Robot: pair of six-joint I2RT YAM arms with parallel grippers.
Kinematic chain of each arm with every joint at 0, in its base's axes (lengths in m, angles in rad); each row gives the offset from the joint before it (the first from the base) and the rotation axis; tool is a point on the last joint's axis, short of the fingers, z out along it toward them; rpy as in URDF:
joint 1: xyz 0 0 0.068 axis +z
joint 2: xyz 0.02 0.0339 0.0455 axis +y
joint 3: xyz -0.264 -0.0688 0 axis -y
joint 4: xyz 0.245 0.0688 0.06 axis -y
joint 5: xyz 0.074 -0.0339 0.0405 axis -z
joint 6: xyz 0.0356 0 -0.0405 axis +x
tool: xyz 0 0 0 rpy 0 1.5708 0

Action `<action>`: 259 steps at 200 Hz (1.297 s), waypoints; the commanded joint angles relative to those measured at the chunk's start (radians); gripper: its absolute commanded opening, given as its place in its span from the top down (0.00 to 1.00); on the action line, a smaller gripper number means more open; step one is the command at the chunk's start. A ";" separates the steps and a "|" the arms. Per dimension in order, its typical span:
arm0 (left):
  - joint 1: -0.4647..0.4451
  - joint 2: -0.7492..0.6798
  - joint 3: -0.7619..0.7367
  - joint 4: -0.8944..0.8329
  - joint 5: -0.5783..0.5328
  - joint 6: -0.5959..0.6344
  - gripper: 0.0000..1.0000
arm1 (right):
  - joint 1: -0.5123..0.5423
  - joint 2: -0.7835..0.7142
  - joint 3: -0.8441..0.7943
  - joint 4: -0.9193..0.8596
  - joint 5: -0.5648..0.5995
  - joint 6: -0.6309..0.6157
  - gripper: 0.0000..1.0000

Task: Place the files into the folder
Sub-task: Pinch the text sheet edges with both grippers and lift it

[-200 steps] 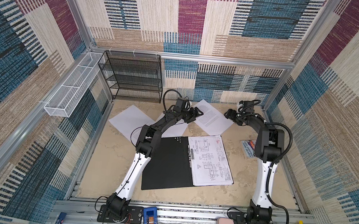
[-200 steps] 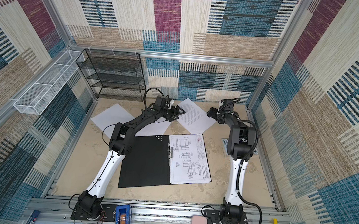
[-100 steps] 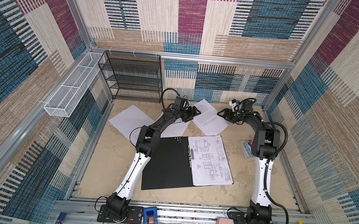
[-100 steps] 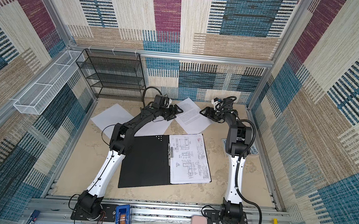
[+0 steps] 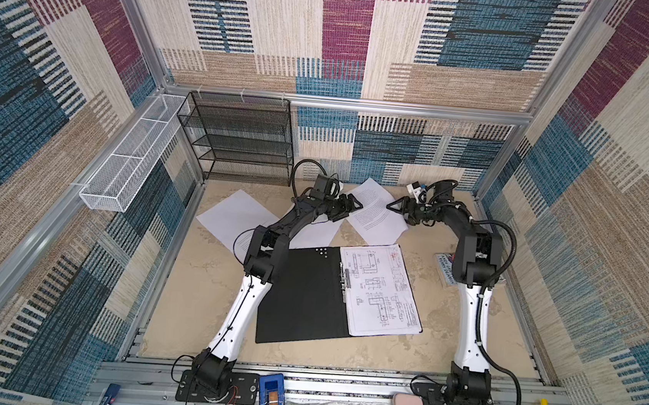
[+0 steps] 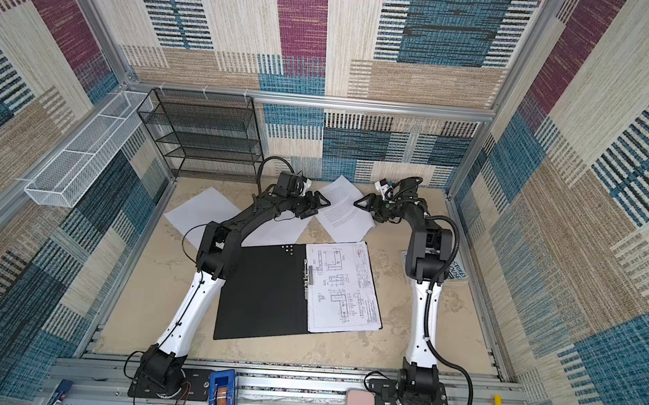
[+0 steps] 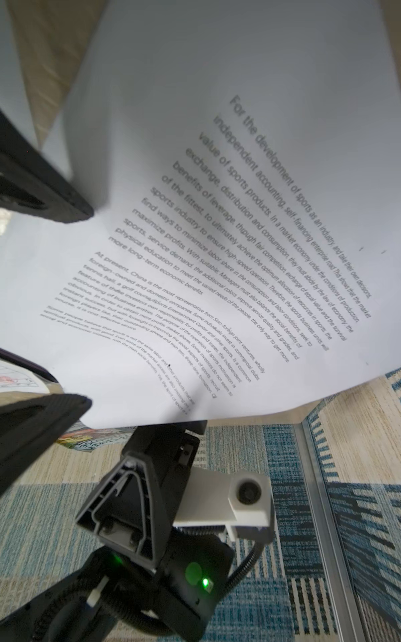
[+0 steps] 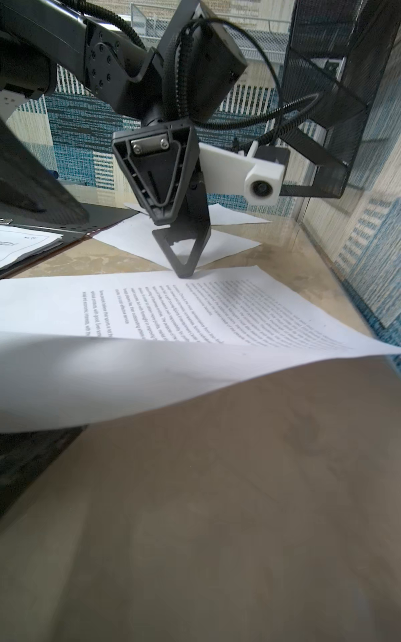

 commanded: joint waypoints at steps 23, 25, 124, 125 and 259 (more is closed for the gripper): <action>0.003 -0.006 -0.039 -0.207 -0.006 0.057 0.20 | 0.036 0.116 0.215 -0.134 -0.058 -0.050 0.19; 0.004 -0.006 -0.040 -0.207 -0.007 0.057 0.20 | 0.038 0.117 0.217 -0.135 -0.058 -0.049 0.19; 0.004 -0.018 -0.069 -0.209 0.002 0.070 0.20 | 0.056 0.089 0.303 -0.120 0.038 -0.073 0.17; 0.005 -0.019 -0.069 -0.210 0.002 0.070 0.20 | 0.056 0.089 0.304 -0.120 0.037 -0.072 0.17; 0.010 -0.043 -0.130 -0.167 0.022 0.055 0.21 | 0.091 0.078 0.321 -0.182 0.325 -0.141 0.60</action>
